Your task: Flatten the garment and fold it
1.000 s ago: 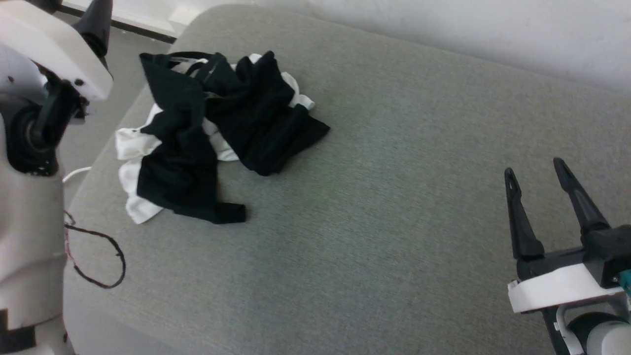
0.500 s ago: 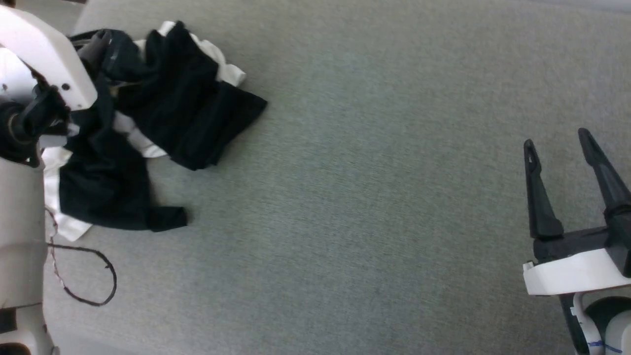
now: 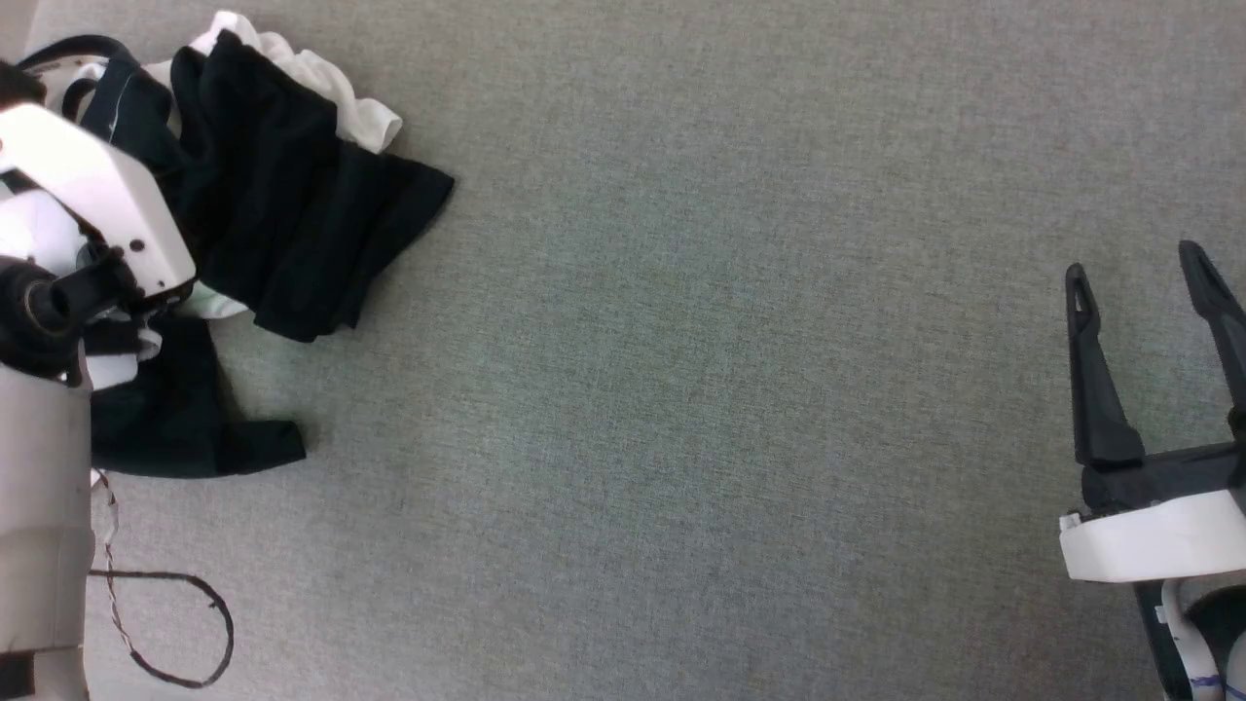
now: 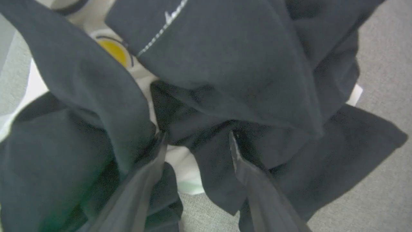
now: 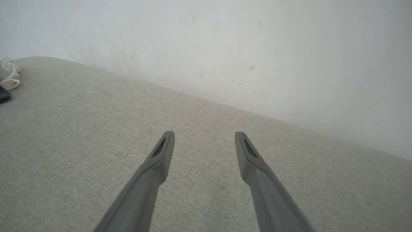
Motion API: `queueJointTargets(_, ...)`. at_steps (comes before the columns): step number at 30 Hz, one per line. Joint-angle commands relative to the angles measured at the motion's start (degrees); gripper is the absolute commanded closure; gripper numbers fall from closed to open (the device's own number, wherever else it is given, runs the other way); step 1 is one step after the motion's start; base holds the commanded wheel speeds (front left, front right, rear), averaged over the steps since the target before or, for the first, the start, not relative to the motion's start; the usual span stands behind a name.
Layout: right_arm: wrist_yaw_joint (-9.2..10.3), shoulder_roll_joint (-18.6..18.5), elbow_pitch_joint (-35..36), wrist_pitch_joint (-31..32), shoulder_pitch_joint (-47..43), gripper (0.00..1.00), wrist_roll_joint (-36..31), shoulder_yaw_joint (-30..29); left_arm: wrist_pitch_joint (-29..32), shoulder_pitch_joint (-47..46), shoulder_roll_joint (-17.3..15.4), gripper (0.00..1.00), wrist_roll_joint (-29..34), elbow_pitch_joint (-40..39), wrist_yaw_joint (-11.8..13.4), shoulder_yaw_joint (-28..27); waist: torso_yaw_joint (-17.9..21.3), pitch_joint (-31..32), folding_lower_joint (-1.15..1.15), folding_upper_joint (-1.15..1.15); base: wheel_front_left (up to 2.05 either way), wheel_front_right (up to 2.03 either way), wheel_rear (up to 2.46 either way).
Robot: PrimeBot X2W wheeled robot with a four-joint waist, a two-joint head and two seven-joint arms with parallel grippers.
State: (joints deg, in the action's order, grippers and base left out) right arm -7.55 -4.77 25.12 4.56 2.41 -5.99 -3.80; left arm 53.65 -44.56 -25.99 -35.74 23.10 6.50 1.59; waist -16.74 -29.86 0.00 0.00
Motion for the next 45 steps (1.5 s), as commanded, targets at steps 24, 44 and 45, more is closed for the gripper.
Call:
queueJointTargets(24, 0.06, -0.2, 1.5, 0.9, 0.4, 0.00, 1.1, -0.8, -14.9, 2.6, -1.8, 1.00, 0.0, -0.2, -2.6, -3.2, 0.9, 2.0, 0.00, 0.00, 0.00, 0.00, 0.00)
queueJointTargets(44, 0.06, 1.9, -7.5, -6.2, -1.3, 0.00, 6.0, -1.7, -19.7, -11.2, -2.0, 1.00, -2.2, -10.6, -4.8, -4.1, 0.6, 15.7, 0.00, 0.00, 0.00, 0.00, 0.00)
queueJointTargets(45, 0.06, 1.9, -7.9, -6.6, -1.5, 0.00, 6.6, -1.8, -19.4, -12.4, -1.7, 1.00, -2.3, -11.3, -4.7, -3.8, 0.8, 16.3, 0.00, 0.00, 0.00, 0.00, 0.00)
